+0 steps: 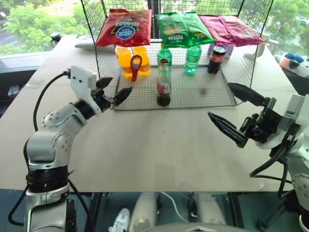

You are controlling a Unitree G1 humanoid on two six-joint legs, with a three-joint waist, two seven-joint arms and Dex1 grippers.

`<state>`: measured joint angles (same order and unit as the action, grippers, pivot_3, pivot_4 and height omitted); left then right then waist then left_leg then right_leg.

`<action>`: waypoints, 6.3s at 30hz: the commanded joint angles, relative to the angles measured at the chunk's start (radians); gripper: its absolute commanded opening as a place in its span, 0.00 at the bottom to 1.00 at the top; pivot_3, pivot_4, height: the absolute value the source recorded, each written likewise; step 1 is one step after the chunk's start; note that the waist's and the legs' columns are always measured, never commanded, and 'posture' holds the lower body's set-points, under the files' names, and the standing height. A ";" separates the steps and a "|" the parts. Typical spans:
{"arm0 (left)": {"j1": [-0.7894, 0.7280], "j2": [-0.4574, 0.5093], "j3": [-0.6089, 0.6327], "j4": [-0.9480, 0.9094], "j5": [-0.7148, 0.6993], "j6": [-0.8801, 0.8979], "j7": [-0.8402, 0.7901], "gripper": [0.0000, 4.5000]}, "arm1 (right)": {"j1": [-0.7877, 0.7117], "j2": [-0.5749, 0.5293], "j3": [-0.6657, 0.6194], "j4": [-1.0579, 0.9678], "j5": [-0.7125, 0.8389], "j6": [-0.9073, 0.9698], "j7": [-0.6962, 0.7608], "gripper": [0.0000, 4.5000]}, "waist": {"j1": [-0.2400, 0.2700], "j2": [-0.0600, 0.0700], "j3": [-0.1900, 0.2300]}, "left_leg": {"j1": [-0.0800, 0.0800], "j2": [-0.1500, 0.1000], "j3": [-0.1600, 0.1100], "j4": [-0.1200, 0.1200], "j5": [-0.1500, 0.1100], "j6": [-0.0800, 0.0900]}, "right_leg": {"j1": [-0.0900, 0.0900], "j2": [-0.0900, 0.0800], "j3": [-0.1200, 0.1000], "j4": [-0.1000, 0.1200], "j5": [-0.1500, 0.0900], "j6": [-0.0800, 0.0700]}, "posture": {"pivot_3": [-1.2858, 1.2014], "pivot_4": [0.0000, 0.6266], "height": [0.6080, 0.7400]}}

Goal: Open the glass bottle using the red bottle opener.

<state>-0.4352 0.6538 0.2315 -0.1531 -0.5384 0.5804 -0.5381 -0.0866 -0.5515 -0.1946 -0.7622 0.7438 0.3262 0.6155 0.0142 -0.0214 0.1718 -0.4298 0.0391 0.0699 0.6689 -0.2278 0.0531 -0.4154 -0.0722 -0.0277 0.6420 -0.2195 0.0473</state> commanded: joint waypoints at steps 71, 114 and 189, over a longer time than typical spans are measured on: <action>-0.078 -0.020 0.188 -0.014 -0.579 0.402 -0.371 0.01 | -0.037 -0.036 0.063 -0.081 0.201 0.322 -0.233 1.00 | -0.012 -0.001 0.000 | -0.001 0.003 -0.003 0.002 0.000 0.000 | 0.000 0.000 -0.001 0.002 0.002 0.004 | 0.52 0.24 1.00; -0.138 -0.017 -0.143 -0.078 -0.513 0.366 -0.663 0.00 | -0.503 -0.026 0.241 0.276 0.689 0.763 -0.156 0.00 | -0.002 -0.002 0.000 | -0.002 0.001 -0.004 0.002 0.000 0.001 | 0.000 0.001 0.000 0.001 0.000 0.000 | 0.52 0.24 1.00; -0.437 -0.352 -0.245 0.556 0.298 -0.374 -0.171 0.46 | -0.180 0.066 0.283 -0.013 -0.636 0.400 -0.422 0.00 | -0.001 -0.002 0.000 | -0.003 -0.002 0.002 0.000 0.000 0.000 | -0.001 0.002 0.000 -0.001 0.002 0.004 | 0.52 0.24 1.00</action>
<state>-0.8469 0.3020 -0.0129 0.4136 -0.2459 0.2273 -0.6973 -0.2547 -0.4889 0.1172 -0.7320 0.1208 0.7279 0.1899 0.0137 -0.0233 0.1722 -0.4332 0.0374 0.0712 0.6692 -0.2276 0.0536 -0.4168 -0.0707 -0.0280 0.6412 -0.2173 0.0518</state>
